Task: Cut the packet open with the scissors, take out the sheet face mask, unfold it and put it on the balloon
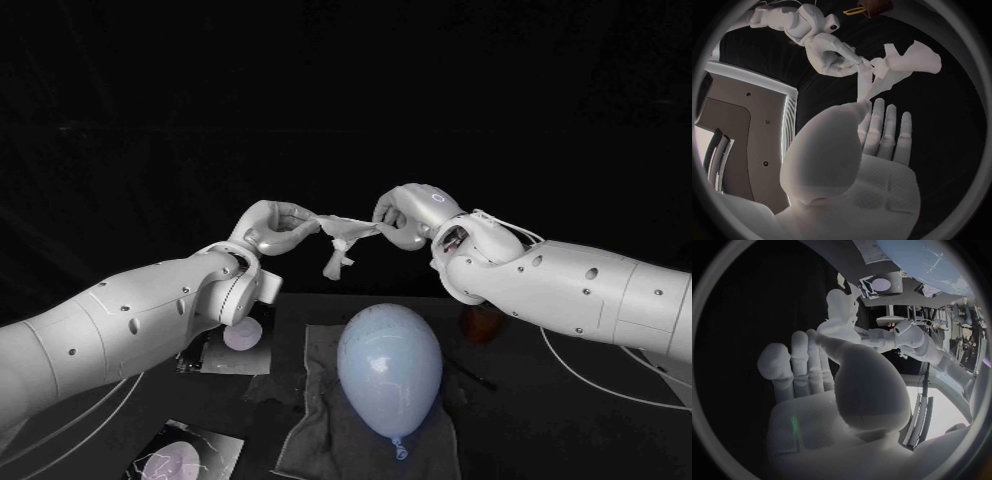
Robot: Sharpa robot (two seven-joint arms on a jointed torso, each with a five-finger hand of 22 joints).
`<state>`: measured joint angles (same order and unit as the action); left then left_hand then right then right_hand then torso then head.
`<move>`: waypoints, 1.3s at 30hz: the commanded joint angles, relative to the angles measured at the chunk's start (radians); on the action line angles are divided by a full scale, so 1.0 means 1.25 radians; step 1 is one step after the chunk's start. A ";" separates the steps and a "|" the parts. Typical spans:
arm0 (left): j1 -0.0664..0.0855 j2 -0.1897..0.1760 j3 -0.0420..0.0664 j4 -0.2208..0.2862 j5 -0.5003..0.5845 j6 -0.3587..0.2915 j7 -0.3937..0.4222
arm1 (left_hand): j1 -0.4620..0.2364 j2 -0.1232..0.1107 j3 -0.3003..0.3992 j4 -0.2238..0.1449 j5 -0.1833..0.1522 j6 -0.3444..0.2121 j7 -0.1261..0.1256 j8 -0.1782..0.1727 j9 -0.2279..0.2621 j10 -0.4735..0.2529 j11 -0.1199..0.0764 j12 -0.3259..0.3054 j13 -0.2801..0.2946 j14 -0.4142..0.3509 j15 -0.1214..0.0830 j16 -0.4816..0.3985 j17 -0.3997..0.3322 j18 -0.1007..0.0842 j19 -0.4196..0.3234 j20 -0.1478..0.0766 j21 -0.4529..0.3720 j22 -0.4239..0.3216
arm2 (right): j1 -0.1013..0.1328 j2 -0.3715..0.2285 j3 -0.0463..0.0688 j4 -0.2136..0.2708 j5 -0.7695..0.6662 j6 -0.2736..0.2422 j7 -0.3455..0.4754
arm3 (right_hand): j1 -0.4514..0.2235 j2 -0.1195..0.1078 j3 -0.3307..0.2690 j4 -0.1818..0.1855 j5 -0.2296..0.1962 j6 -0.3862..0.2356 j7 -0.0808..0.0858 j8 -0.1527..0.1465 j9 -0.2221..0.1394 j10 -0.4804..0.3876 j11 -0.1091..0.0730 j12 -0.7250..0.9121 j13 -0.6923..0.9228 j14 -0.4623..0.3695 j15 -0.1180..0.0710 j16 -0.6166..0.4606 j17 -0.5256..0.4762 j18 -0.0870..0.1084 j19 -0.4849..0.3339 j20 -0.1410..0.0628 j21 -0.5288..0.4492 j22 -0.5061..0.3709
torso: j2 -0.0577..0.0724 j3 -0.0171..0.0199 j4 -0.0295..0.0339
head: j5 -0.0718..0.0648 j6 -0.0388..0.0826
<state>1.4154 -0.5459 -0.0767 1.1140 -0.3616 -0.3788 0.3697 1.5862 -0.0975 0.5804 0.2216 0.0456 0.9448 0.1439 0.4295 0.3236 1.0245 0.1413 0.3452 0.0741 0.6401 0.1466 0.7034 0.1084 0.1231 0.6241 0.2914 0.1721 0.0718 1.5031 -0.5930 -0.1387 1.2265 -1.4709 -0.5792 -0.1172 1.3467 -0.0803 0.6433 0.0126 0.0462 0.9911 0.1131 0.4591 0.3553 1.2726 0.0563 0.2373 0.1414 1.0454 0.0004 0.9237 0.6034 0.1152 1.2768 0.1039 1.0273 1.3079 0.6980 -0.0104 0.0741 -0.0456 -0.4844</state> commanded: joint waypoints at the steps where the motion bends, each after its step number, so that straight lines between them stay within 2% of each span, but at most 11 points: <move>1: 0.010 0.005 0.001 0.000 -0.081 0.089 -0.058 | -0.012 -0.001 0.016 -0.008 0.003 0.002 0.006 0.004 0.041 0.008 -0.001 0.002 0.001 0.003 0.000 0.003 0.002 -0.013 -0.005 -0.001 -0.005 -0.001 | -0.008 0.001 -0.001 -0.009 0.161 -0.024 0.045 | 0.008 0.003 0.005 0.000 0.002 0.004 0.005 0.001 -0.001 0.008 -0.002 -0.005 0.000 0.000 -0.002 0.000 -0.001 -0.002 -0.004 0.001 -0.006 0.089 | 0.000 -0.0001 0.0002 | 0.002 -0.001; 4: 0.017 0.008 0.001 -0.003 -0.100 0.113 -0.074 | -0.026 -0.006 0.036 -0.019 0.003 0.002 0.006 0.005 0.045 0.009 -0.001 0.004 0.003 0.002 -0.001 0.005 0.004 -0.011 -0.003 -0.001 -0.006 -0.001 | -0.016 0.003 -0.002 -0.016 0.189 -0.028 0.054 | 0.008 0.003 0.005 0.000 0.002 0.004 0.005 0.001 -0.001 0.008 -0.002 -0.005 0.000 0.000 -0.002 0.000 -0.001 -0.002 -0.004 0.001 -0.006 0.089 | 0.000 -0.0009 0.0007 | 0.002 -0.002; 7: 0.023 0.010 0.000 -0.008 -0.117 0.129 -0.088 | -0.046 -0.014 0.066 -0.036 0.003 0.002 0.007 0.006 0.049 0.008 -0.001 0.006 0.004 0.001 -0.001 0.008 0.007 -0.010 -0.002 -0.001 -0.007 0.000 | -0.022 0.004 -0.003 -0.024 0.202 -0.035 0.059 | 0.008 0.003 0.006 0.000 0.002 0.003 0.005 0.001 -0.001 0.008 -0.002 -0.006 -0.001 0.000 -0.001 0.000 -0.002 -0.001 -0.006 0.001 -0.009 0.088 | 0.001 0.0003 0.0013 | 0.004 -0.002; 9: 0.027 0.011 0.000 -0.011 -0.129 0.136 -0.097 | -0.074 -0.023 0.101 -0.058 0.003 0.003 0.009 0.007 0.054 0.008 -0.002 0.010 0.007 0.000 -0.002 0.011 0.010 -0.011 0.003 -0.001 -0.006 0.001 | -0.024 0.005 -0.003 -0.032 0.208 -0.040 0.062 | 0.008 0.003 0.006 0.000 0.002 0.003 0.005 0.001 -0.001 0.008 -0.002 -0.006 -0.001 0.000 -0.001 0.000 -0.002 -0.001 -0.006 0.001 -0.009 0.088 | 0.001 0.0011 0.0017 | 0.003 -0.003; 13: 0.037 0.013 -0.001 -0.020 -0.160 0.140 -0.110 | -0.097 -0.027 0.130 -0.080 0.003 0.003 0.009 0.008 0.060 0.007 -0.003 0.014 0.010 -0.001 -0.002 0.014 0.013 -0.011 0.014 -0.001 -0.003 0.003 | -0.026 0.005 -0.003 -0.049 0.224 -0.046 0.071 | 0.008 0.003 0.007 -0.001 0.002 0.003 0.005 0.001 -0.001 0.007 -0.002 -0.006 -0.001 0.000 -0.001 0.000 -0.002 -0.001 -0.005 0.001 -0.008 0.088 | 0.001 -0.0003 0.0017 | 0.002 -0.003; 19: 0.046 0.018 -0.001 -0.033 -0.179 0.140 -0.122 | -0.112 -0.030 0.146 -0.092 0.003 0.004 0.010 0.009 0.063 0.006 -0.003 0.018 0.012 -0.001 -0.003 0.016 0.015 -0.010 0.017 -0.001 -0.001 0.003 | -0.024 0.005 -0.003 -0.062 0.223 -0.032 0.090 | 0.009 0.002 0.008 -0.001 0.002 0.002 0.006 0.000 -0.001 0.007 -0.001 -0.007 -0.001 -0.001 -0.001 -0.001 -0.002 -0.001 -0.007 0.001 -0.011 0.088 | 0.000 0.0002 0.0014 | 0.001 -0.002; 31: 0.066 0.030 -0.003 -0.057 -0.195 0.144 -0.143 | -0.147 -0.035 0.186 -0.121 0.003 0.007 0.009 0.010 0.072 0.004 -0.004 0.025 0.016 -0.002 -0.003 0.021 0.019 -0.007 0.021 -0.001 0.001 0.004 | 0.011 0.011 -0.001 -0.068 0.081 0.000 0.086 | 0.010 0.001 0.009 -0.002 0.002 0.002 0.006 0.000 -0.001 0.006 -0.001 -0.008 -0.001 -0.002 -0.001 -0.001 -0.003 -0.002 -0.004 0.001 -0.006 0.089 | -0.001 -0.0013 0.0018 | -0.005 0.001; 39: 0.086 0.040 -0.003 -0.072 -0.199 0.143 -0.149 | -0.160 -0.037 0.199 -0.131 0.004 0.007 0.010 0.011 0.076 0.003 -0.004 0.028 0.018 -0.002 -0.003 0.022 0.020 -0.006 0.021 -0.001 0.002 0.005 | 0.029 0.020 0.000 -0.058 -0.099 0.016 0.053 | 0.008 -0.001 0.009 -0.002 0.002 0.003 0.006 0.001 0.000 0.008 -0.001 -0.008 0.000 -0.002 0.000 -0.001 -0.003 -0.004 0.002 0.002 0.005 0.092 | 0.000 -0.0006 0.0024 | -0.007 0.005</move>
<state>1.5151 -0.5003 -0.0821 1.0269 -0.5975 -0.2120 0.1904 1.3928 -0.1438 0.8217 0.0575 0.0437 0.9496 0.1562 0.4371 0.3785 1.0280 0.1378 0.3747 0.0957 0.6400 0.1467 0.7269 0.1320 0.1229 0.6436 0.2896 0.1693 0.0760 1.5346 -0.5706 -0.1399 1.1498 -1.4291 -0.5879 -0.0255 1.3480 -0.0791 0.6513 0.0100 0.0416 0.9911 0.1194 0.4554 0.3541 1.2725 0.0561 0.2252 0.1397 1.0491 0.0044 0.9237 0.6005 0.1144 1.2767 0.1039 1.0283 1.3075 0.6972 -0.0116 0.0767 -0.0529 -0.4796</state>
